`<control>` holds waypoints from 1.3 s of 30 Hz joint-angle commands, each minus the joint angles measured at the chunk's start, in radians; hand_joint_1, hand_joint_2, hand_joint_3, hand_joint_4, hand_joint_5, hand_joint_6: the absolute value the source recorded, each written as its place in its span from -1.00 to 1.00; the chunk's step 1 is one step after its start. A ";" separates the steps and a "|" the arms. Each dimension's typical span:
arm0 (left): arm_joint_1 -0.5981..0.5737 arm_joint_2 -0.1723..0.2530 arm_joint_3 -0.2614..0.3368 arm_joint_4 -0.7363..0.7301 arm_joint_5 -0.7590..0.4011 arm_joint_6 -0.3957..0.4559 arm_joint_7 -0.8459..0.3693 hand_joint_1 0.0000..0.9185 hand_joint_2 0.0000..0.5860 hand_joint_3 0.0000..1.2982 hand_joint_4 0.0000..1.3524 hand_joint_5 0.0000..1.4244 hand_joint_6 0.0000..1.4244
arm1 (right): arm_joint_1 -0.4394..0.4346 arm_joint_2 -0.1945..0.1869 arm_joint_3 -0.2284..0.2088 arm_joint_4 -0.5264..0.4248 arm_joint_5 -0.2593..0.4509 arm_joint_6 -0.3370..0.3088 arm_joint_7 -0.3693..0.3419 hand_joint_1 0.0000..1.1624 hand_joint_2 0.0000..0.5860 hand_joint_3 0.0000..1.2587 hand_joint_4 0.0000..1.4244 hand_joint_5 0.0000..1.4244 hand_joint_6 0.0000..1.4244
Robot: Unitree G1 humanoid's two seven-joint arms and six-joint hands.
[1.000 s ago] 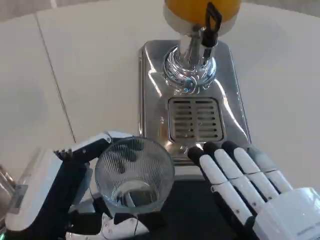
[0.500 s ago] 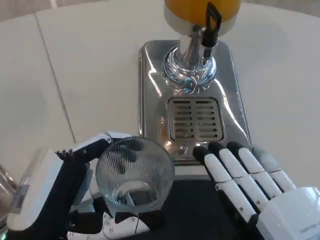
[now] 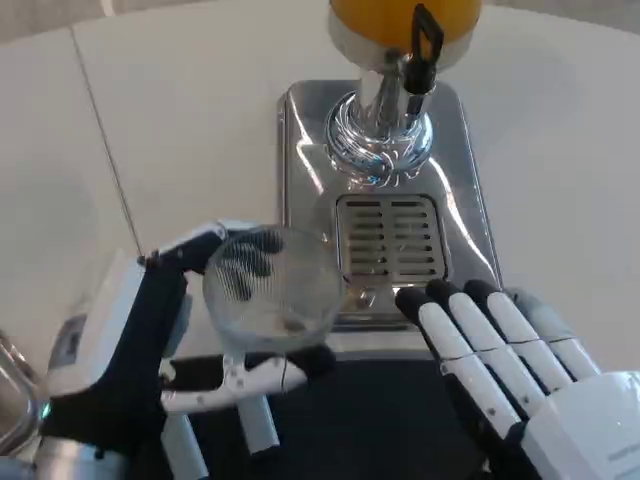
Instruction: Grasp the cup under the faucet to collect the drink, then remove the cup.
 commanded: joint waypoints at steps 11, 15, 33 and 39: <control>-0.264 -0.046 -0.114 0.234 0.085 0.006 0.132 0.72 -1.00 0.76 0.59 0.84 1.00 | -0.039 -0.020 -0.025 -0.013 0.034 0.052 0.045 -0.09 0.45 -0.98 -1.00 -1.00 -0.98; -0.336 -0.068 -0.167 0.324 0.108 0.007 0.171 0.72 -1.00 0.76 0.59 0.84 1.00 | -0.056 -0.026 -0.044 -0.015 0.047 0.068 0.066 -0.09 0.45 -0.98 -1.00 -1.00 -0.98; -0.670 -0.111 -0.323 0.803 0.174 -0.001 0.365 0.71 -1.00 0.76 0.59 0.84 1.00 | -0.038 -0.001 -0.127 -0.015 0.111 0.049 0.090 -0.09 0.45 -0.98 -1.00 -1.00 -0.98; -0.759 -0.118 -0.346 0.923 0.168 0.007 0.437 0.71 -1.00 0.76 0.59 0.84 1.00 | -0.017 0.028 -0.148 -0.015 0.122 0.017 0.093 -0.09 0.45 -0.98 -1.00 -1.00 -0.98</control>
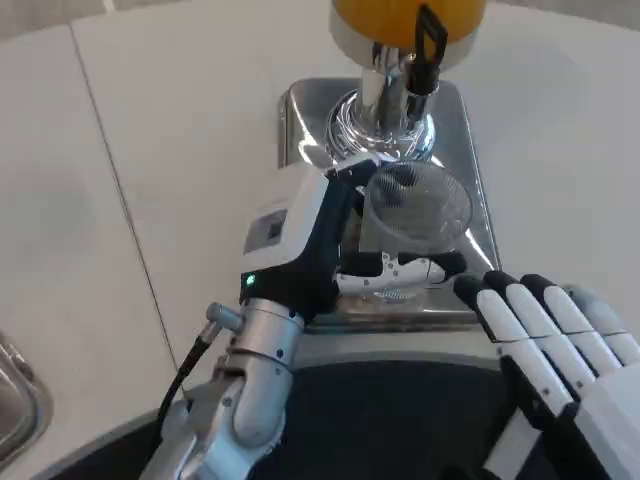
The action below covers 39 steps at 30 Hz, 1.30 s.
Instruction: Grasp the cup under the faucet to collect the drink, then remove the cup.
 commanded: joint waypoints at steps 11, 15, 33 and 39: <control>-0.163 -0.012 -0.037 0.229 -0.001 0.002 0.153 0.69 -1.00 0.76 0.58 0.84 1.00 | 0.009 0.048 -0.042 -0.014 0.019 -0.053 0.021 -0.09 0.45 -0.97 -1.00 -1.00 -0.98; -0.173 -0.007 -0.034 0.254 -0.008 0.003 0.172 0.69 -1.00 0.73 0.57 0.82 1.00 | 0.015 0.062 -0.052 -0.014 0.024 -0.067 0.022 -0.09 0.45 -0.96 -1.00 -1.00 -0.98; -0.144 0.034 -0.052 0.243 -0.024 -0.021 0.143 -0.29 -0.90 -0.72 -0.65 -0.01 0.38 | 0.020 0.094 -0.072 -0.014 0.047 -0.096 0.046 -0.09 0.45 -0.95 -1.00 -1.00 -0.96; -0.132 0.040 -0.050 0.224 -0.028 -0.025 0.126 -0.41 -0.94 -0.84 -0.85 -0.23 0.05 | 0.020 0.098 -0.074 -0.014 0.051 -0.101 0.047 -0.09 0.44 -0.95 -1.00 -1.00 -0.96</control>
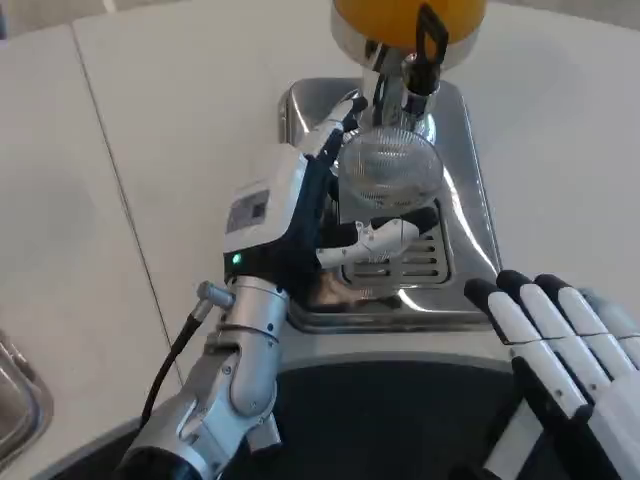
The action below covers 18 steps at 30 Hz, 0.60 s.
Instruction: Grasp the cup under the faucet to collect the drink, then remove the cup.
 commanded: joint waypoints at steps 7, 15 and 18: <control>0.036 0.041 0.019 -0.087 -0.052 -0.028 -0.079 -0.71 -1.00 -1.00 -1.00 -0.61 -0.54 | -0.016 -0.002 0.001 -0.014 0.019 0.002 0.018 -0.10 0.41 -0.95 -1.00 -1.00 -0.95; 0.077 0.131 0.083 -0.211 -0.129 -0.058 -0.200 -0.82 -1.00 -1.00 -1.00 -0.76 -0.70 | -0.017 0.016 -0.001 -0.014 0.024 -0.012 0.004 -0.11 0.40 -0.95 -1.00 -1.00 -0.95; 0.110 0.195 0.115 -0.260 -0.143 -0.066 -0.243 -0.83 -1.00 -1.00 -1.00 -0.80 -0.76 | -0.016 0.027 -0.003 -0.014 0.026 -0.020 -0.003 -0.11 0.40 -0.95 -1.00 -1.00 -0.95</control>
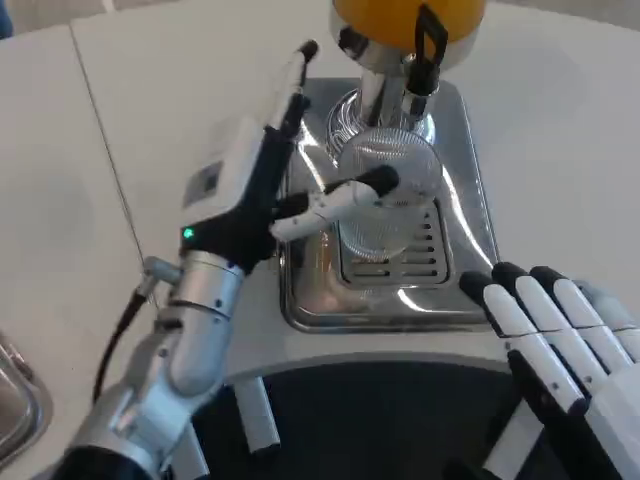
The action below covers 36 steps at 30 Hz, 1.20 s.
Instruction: Grasp the cup under the faucet to collect the drink, then remove the cup.
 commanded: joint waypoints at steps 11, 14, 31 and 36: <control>0.376 0.328 0.156 -0.546 0.197 0.091 -0.141 -0.69 -0.97 -1.00 -1.00 -0.94 -0.87 | -0.028 0.056 0.010 -0.014 0.044 -0.025 0.000 -0.11 0.40 -0.95 -1.00 -1.00 -0.95; 0.466 0.390 0.173 -0.696 0.324 0.182 -0.224 -0.79 -0.96 -1.00 -1.00 -1.00 -0.97 | -0.045 0.062 0.026 -0.014 0.036 -0.017 0.002 -0.11 0.40 -0.95 -1.00 -1.00 -0.95; 0.932 0.332 0.230 -1.013 0.436 0.226 -0.229 -1.00 -1.00 -1.00 -1.00 -1.00 -1.00 | -0.204 0.148 0.208 -0.014 0.046 0.299 0.023 -0.21 0.38 -1.00 -1.00 -1.00 -0.98; 0.991 0.308 0.236 -1.023 0.455 0.211 -0.188 -1.00 -0.97 -1.00 -1.00 -1.00 -1.00 | -0.283 0.176 0.299 -0.014 0.044 0.466 0.018 -0.26 0.40 -1.00 -1.00 -1.00 -1.00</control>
